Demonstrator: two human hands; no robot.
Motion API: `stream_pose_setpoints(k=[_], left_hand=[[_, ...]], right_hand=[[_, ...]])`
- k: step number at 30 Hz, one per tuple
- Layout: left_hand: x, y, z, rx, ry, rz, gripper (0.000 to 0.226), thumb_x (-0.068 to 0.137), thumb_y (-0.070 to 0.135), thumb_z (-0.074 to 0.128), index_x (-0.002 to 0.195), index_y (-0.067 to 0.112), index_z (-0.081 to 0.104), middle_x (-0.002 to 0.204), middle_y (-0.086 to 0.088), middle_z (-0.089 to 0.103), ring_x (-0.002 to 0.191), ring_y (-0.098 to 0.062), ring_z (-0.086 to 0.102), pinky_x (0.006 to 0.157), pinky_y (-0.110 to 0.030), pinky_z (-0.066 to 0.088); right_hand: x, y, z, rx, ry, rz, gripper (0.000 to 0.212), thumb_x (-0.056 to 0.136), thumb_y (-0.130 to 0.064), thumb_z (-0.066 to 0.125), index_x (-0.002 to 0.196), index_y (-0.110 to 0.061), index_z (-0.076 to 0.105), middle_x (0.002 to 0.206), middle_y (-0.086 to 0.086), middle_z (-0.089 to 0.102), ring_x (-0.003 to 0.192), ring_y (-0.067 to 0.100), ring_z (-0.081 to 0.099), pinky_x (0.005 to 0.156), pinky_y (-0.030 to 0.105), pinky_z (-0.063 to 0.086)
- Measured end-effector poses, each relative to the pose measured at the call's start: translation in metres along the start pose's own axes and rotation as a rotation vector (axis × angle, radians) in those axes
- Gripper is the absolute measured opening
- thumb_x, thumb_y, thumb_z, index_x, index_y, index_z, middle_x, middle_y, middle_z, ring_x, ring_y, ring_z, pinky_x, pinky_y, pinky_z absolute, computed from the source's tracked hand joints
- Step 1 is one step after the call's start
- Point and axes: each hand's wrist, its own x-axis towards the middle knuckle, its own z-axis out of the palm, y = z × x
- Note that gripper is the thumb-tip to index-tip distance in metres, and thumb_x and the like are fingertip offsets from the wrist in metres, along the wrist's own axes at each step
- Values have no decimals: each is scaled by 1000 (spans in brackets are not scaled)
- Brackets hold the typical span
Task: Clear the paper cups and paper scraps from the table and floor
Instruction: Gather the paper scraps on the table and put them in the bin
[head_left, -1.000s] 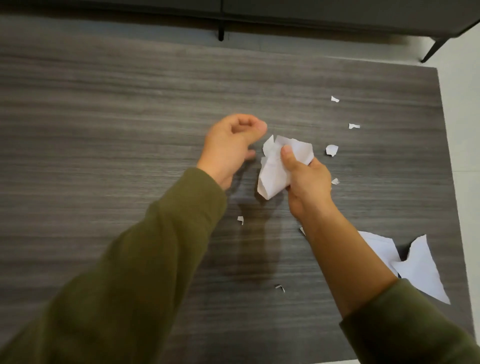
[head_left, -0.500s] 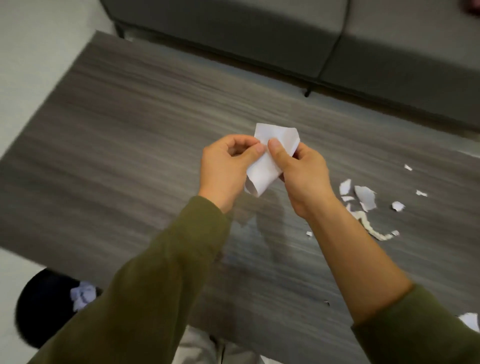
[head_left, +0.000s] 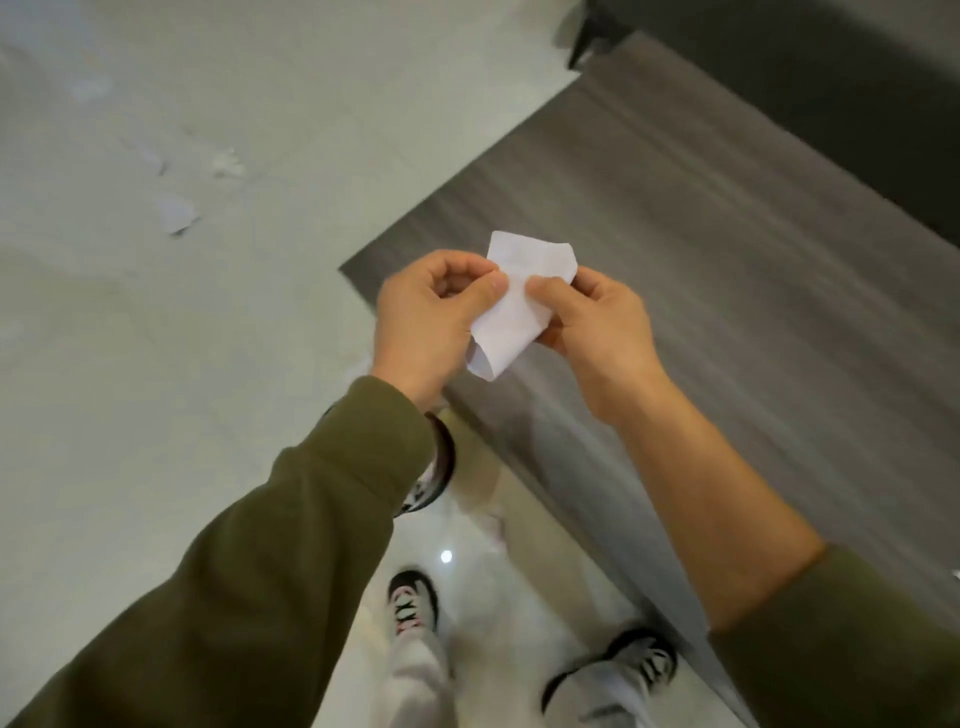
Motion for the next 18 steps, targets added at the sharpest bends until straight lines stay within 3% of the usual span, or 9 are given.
stream_pose_setpoints(k=[5, 8, 10, 14, 18], left_hand=[[20, -33, -114, 31, 118, -49, 15, 78, 9, 72, 73, 21, 66, 81, -1, 68, 77, -13, 63, 73, -25, 54], [28, -65, -158, 45, 145, -87, 15, 79, 8, 71, 73, 21, 65, 81, 0, 67, 76, -12, 62, 72, -24, 53], [31, -93, -177, 48, 142, -128, 15, 80, 8, 71, 74, 21, 65, 80, 0, 67, 75, -12, 62, 69, -22, 52], [38, -159, -194, 47, 142, -220, 16, 79, 7, 71, 73, 20, 64, 76, 0, 65, 71, -12, 60, 65, -19, 49], [40, -232, -195, 68, 132, -318, 16, 79, 9, 71, 73, 22, 65, 78, -1, 65, 76, -16, 61, 73, -24, 52]], right_hand=[[7, 39, 109, -7, -88, 110, 22, 86, 0, 60, 108, 1, 57, 87, 7, 71, 80, 19, 70, 72, 31, 59], [13, 72, 149, -60, -116, 155, 21, 85, -2, 64, 104, -1, 56, 92, 10, 69, 80, 17, 70, 68, 28, 59], [20, 99, 166, -83, -114, 184, 16, 85, -3, 65, 99, -5, 57, 90, 9, 69, 76, 14, 70, 65, 24, 59], [38, 165, 180, -170, -96, 238, 24, 84, -5, 66, 108, -4, 59, 99, 13, 70, 87, 21, 70, 77, 33, 58], [54, 234, 177, -214, -70, 310, 22, 84, -2, 64, 106, -4, 60, 93, 9, 70, 83, 18, 69, 71, 27, 59]])
